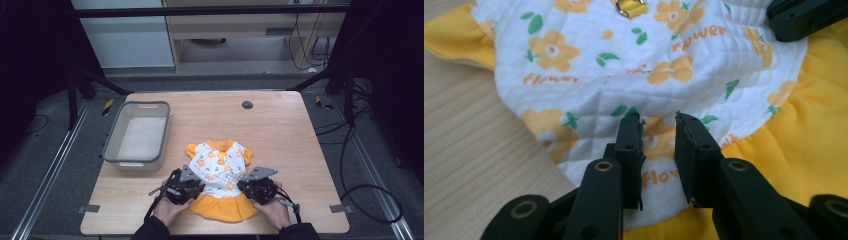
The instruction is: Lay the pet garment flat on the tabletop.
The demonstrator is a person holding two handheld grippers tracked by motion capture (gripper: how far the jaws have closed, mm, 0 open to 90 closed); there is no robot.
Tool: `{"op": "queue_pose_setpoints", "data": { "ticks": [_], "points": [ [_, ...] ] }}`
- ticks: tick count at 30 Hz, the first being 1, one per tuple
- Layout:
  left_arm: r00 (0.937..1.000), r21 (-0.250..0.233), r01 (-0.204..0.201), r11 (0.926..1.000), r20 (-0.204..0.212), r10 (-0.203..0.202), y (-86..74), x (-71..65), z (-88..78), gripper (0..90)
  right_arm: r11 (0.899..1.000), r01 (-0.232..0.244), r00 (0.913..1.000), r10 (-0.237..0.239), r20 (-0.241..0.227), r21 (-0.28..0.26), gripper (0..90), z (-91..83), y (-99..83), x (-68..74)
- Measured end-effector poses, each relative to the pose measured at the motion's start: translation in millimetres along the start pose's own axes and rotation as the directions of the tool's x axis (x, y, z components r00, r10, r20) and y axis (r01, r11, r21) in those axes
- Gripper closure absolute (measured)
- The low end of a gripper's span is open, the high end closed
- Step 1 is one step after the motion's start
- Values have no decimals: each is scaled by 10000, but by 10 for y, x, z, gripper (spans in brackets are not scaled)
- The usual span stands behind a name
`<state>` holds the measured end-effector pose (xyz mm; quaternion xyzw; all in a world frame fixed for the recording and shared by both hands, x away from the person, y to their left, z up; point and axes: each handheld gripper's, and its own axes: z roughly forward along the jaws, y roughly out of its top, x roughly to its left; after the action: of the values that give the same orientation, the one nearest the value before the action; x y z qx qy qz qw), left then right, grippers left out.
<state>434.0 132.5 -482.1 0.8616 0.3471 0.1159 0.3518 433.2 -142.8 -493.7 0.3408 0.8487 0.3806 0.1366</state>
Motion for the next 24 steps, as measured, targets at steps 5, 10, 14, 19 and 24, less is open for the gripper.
{"op": "queue_pose_setpoints", "data": {
  "ticks": [5, 10, 14, 19, 24],
  "points": [
    [9986, 423, -367, 9984, 406, 350, -104, -34, -62, 720, 9995, 77, 9986, -62, -520, 296, 831, -25, -73, 72],
    [9962, 501, -692, 9963, 567, 663, -148, -78, -99, 708, 9988, 211, 9962, -173, -848, 443, 829, -73, -121, 126],
    [9968, 336, -657, 9973, 482, 640, -141, -78, -117, 686, 9986, 135, 9954, -86, -953, 514, 822, -99, -128, 139],
    [9993, -521, -370, 9980, 41, 373, -43, 5, -279, 630, 9997, -30, 9963, 8, -859, -247, 803, -193, -83, 83],
    [9973, -1461, 27, 9893, -716, -132, 125, 190, -414, 581, 9878, -476, 9988, 455, -174, -1481, 731, -356, 10, -78]
  ]
}}
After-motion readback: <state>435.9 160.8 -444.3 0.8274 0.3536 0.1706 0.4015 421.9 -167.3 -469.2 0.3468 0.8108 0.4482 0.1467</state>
